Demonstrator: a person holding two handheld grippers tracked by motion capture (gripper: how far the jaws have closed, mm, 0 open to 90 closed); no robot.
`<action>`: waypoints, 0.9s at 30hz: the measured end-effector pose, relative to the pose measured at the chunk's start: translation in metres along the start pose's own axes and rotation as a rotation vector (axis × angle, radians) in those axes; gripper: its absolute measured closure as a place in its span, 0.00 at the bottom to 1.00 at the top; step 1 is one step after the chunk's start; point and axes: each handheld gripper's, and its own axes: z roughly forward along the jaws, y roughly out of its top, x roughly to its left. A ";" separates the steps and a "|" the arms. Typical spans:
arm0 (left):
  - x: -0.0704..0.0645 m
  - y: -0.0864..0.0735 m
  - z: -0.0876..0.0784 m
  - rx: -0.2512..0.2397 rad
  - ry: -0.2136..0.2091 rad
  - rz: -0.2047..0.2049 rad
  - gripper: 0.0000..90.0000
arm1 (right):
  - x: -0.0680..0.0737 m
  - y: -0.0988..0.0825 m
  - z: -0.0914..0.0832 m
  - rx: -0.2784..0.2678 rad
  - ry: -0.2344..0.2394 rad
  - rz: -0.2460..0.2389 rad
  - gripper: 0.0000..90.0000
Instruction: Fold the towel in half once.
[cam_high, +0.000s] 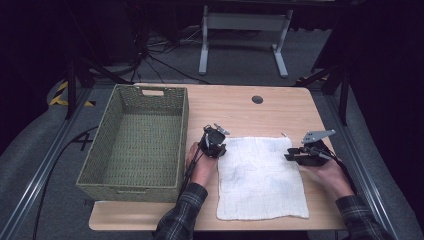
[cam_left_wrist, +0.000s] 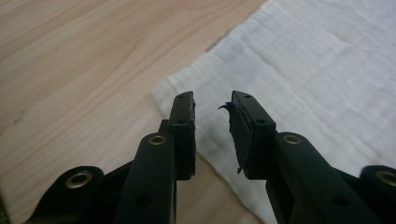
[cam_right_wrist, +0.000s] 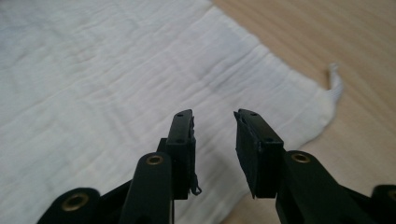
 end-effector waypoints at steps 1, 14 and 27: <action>0.003 0.003 0.002 0.006 0.012 -0.001 0.77 | -0.005 0.002 0.003 -0.011 -0.014 0.001 0.75; 0.015 0.013 0.026 0.059 0.054 -0.034 0.76 | -0.051 0.010 0.029 0.002 -0.095 0.075 0.72; 0.014 0.014 0.017 0.018 0.011 -0.073 0.97 | -0.055 0.011 0.027 -0.015 -0.062 0.089 0.96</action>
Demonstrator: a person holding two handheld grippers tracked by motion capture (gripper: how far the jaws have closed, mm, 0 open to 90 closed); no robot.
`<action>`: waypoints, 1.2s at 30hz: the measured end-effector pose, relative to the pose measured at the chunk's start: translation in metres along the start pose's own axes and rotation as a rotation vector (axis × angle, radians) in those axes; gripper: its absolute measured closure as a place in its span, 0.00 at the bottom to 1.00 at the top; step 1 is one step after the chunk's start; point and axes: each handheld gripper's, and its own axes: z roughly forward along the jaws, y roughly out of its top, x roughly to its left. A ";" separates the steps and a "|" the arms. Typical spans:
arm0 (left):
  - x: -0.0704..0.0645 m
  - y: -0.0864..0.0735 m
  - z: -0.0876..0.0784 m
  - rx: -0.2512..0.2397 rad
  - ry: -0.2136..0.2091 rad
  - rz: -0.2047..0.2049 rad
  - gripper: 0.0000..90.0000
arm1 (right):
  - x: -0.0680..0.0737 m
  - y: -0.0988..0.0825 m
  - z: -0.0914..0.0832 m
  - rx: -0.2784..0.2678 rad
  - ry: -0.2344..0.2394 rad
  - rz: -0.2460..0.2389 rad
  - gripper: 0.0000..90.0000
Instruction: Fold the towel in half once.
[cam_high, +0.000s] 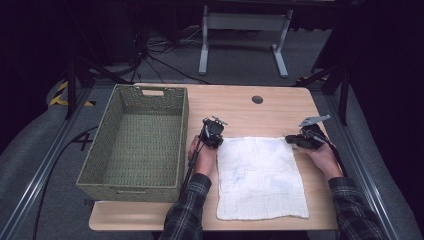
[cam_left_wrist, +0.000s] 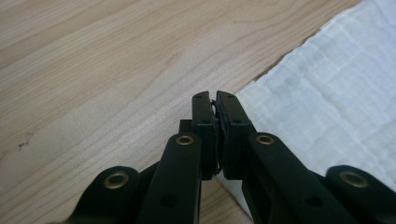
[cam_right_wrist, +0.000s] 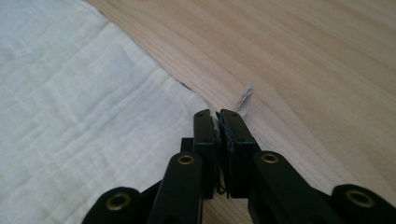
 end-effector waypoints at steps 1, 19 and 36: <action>0.000 0.001 -0.003 -0.009 0.000 0.003 0.97 | 0.000 0.002 -0.004 -0.013 -0.001 -0.002 0.96; -0.053 -0.041 -0.095 -0.122 -0.021 0.163 0.97 | 0.064 -0.025 -0.087 -0.121 0.061 -0.104 0.96; -0.078 -0.103 -0.077 0.063 -0.157 0.232 0.97 | 0.110 -0.084 -0.072 0.058 0.178 -0.103 0.96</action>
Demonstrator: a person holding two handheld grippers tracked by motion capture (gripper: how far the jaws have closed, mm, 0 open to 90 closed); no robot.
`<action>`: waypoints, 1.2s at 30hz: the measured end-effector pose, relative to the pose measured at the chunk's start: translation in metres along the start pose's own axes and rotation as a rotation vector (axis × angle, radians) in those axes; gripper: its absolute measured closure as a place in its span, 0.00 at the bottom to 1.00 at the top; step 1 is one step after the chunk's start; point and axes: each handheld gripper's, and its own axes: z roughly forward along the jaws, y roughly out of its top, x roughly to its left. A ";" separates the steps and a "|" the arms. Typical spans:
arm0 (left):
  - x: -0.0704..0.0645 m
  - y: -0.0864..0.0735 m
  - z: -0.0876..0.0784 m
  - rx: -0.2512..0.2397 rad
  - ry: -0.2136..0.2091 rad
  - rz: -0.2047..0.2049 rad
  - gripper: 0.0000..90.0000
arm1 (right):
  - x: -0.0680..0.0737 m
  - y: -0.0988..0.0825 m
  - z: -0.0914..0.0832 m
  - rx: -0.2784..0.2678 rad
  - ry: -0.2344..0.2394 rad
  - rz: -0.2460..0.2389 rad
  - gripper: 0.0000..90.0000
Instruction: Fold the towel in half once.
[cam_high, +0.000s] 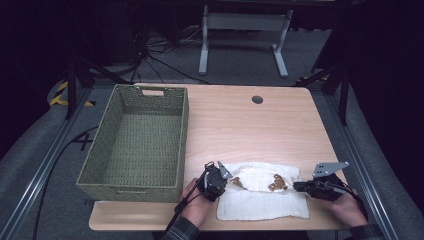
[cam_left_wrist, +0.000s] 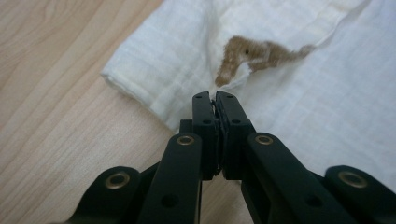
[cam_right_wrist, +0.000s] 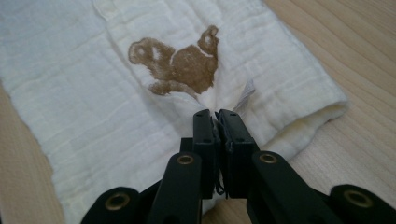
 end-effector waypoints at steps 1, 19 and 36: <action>0.002 0.001 0.002 -0.009 0.003 -0.002 0.97 | -0.002 0.000 0.001 0.005 -0.004 0.001 0.96; 0.024 0.024 -0.002 -0.102 0.082 -0.045 0.97 | -0.034 0.019 0.001 -0.054 -0.111 0.008 0.96; -0.016 -0.006 -0.045 -0.157 0.003 0.022 0.97 | 0.009 -0.016 -0.041 -0.139 -0.102 -0.013 0.95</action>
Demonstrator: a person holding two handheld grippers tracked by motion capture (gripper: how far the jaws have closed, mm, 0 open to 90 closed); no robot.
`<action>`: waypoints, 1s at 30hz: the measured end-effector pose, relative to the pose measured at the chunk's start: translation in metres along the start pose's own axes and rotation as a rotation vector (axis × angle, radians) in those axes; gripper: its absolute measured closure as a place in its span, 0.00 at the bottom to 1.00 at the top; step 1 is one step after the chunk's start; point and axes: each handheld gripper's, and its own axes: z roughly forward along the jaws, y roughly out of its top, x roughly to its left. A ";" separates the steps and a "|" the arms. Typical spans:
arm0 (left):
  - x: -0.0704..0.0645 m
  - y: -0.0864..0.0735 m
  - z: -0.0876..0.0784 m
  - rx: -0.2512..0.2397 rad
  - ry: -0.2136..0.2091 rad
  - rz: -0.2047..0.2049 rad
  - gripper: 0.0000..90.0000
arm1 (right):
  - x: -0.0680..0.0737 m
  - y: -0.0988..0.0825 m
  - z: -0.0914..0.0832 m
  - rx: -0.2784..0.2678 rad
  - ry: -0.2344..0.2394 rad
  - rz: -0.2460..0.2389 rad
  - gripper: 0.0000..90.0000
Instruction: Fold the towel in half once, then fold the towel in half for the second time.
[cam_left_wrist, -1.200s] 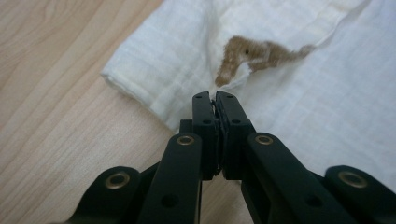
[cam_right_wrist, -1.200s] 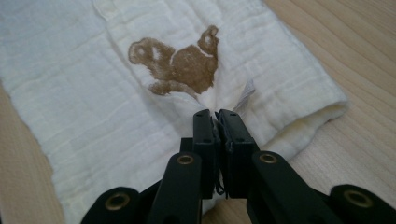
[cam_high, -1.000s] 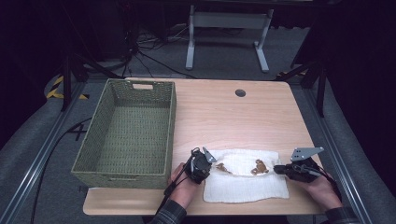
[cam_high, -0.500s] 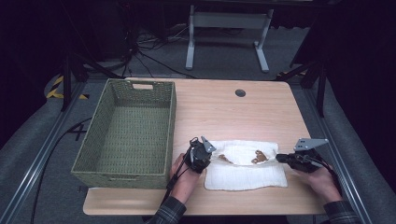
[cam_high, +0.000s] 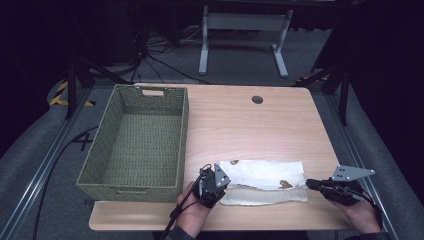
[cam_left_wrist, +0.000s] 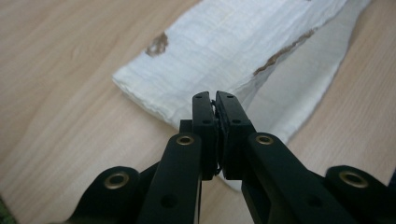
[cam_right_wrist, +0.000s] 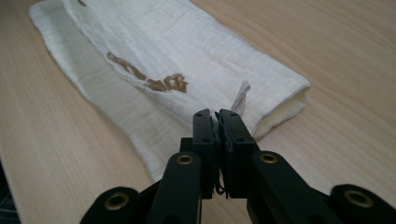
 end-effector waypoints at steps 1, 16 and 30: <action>-0.002 -0.007 0.002 0.017 -0.026 -0.012 0.97 | 0.003 -0.003 0.000 0.008 0.014 0.003 0.95; 0.017 0.012 0.026 0.031 0.001 -0.065 0.69 | -0.019 0.014 0.017 -0.004 -0.012 0.034 0.75; 0.056 0.040 0.057 0.035 0.077 -0.119 0.68 | -0.066 0.033 0.057 0.060 -0.063 0.088 0.77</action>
